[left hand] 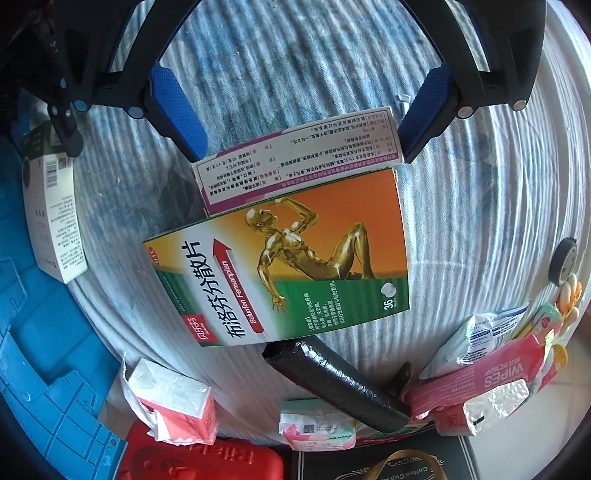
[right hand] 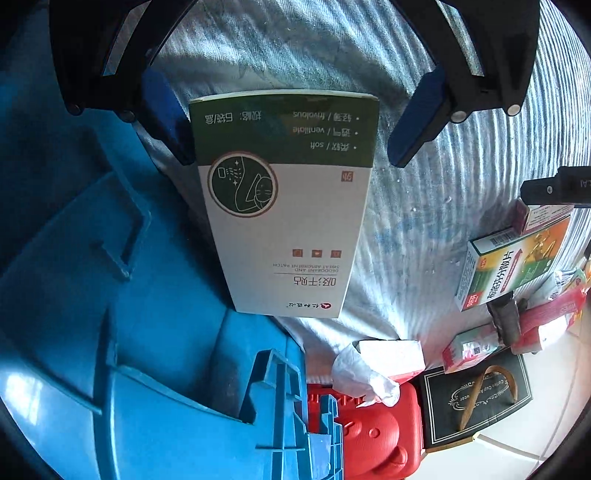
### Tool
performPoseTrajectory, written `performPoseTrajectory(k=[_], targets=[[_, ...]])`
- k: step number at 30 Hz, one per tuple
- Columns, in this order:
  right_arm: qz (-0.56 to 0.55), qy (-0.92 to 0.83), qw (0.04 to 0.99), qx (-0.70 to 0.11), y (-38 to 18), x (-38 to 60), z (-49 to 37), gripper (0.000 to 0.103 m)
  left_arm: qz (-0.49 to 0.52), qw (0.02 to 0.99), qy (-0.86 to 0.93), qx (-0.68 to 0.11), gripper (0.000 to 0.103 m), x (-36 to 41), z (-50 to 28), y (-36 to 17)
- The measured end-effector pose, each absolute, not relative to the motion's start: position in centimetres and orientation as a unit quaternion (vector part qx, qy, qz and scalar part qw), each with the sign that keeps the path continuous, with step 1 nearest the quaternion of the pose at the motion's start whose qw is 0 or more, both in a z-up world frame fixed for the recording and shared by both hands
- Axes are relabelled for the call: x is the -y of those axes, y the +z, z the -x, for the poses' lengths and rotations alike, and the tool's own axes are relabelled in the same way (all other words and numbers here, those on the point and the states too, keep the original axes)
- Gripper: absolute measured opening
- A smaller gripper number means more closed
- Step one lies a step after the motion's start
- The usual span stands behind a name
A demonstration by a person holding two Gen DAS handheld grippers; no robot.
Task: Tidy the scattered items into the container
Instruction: 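Grasp white-pink medicine box with left tool while right tool grasps white-green box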
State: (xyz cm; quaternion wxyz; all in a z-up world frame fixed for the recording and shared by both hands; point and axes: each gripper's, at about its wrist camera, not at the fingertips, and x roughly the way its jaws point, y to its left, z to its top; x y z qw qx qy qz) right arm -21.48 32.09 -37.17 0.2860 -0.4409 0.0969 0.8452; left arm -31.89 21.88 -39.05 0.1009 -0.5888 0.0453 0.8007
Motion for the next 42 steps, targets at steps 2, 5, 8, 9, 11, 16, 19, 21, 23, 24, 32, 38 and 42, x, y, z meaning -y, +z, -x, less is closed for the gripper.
performPoseTrajectory(k=[2,5,8,9,11,16,19,21,23,24,32,38,42], targets=[[0.442,0.846,0.283,-0.095,-37.2,-32.0,21.7,0.103,0.589,0.101,0.800,-0.059,0.102,-22.4,31.9,-39.1],[0.447,0.846,0.274,-0.097,-37.1,-31.9,21.9,0.094,0.585,0.104,0.802,-0.064,0.101,-22.7,31.8,-38.8],[0.456,0.848,0.253,-0.097,-36.8,-31.3,22.3,0.078,0.578,0.111,0.806,-0.071,0.083,-22.5,31.6,-38.6],[0.458,0.849,0.245,-0.097,-36.7,-31.0,22.4,0.078,0.571,0.118,0.809,-0.075,0.071,-22.4,31.5,-38.4],[0.462,0.851,0.232,-0.092,-36.6,-30.2,22.5,0.077,0.565,0.137,0.809,-0.082,0.057,-22.2,31.1,-38.1],[0.469,0.857,0.196,-0.086,-36.1,-27.7,22.1,0.077,0.566,0.198,0.797,-0.070,0.039,-21.0,30.1,-37.8],[0.475,0.858,0.181,-0.076,-36.1,-26.4,21.6,0.077,0.573,0.259,0.776,-0.052,0.031,-20.7,29.1,-37.7],[0.478,0.856,0.181,-0.073,-36.1,-25.9,20.9,0.077,0.559,0.291,0.773,-0.067,0.030,-21.0,28.1,-37.3],[0.482,0.853,0.185,-0.076,-36.2,-25.9,20.2,0.077,0.538,0.292,0.786,-0.085,0.034,-21.0,27.6,-36.6],[0.483,0.852,0.188,-0.076,-36.1,-25.9,20.0,0.077,0.533,0.284,0.792,-0.090,0.049,-20.9,27.7,-36.4],[0.479,0.852,0.193,-0.079,-35.4,-25.8,19.3,0.077,0.524,0.294,0.788,-0.130,0.074,-22.5,30.0,-36.3],[0.475,0.855,0.192,-0.082,-34.4,-25.4,18.5,0.077,0.527,0.325,0.763,-0.185,0.040,-24.5,29.7,-38.1],[0.476,0.856,0.184,-0.081,-33.8,-25.0,18.1,0.077,0.536,0.322,0.760,-0.175,0.028,-24.2,29.4,-37.7]])
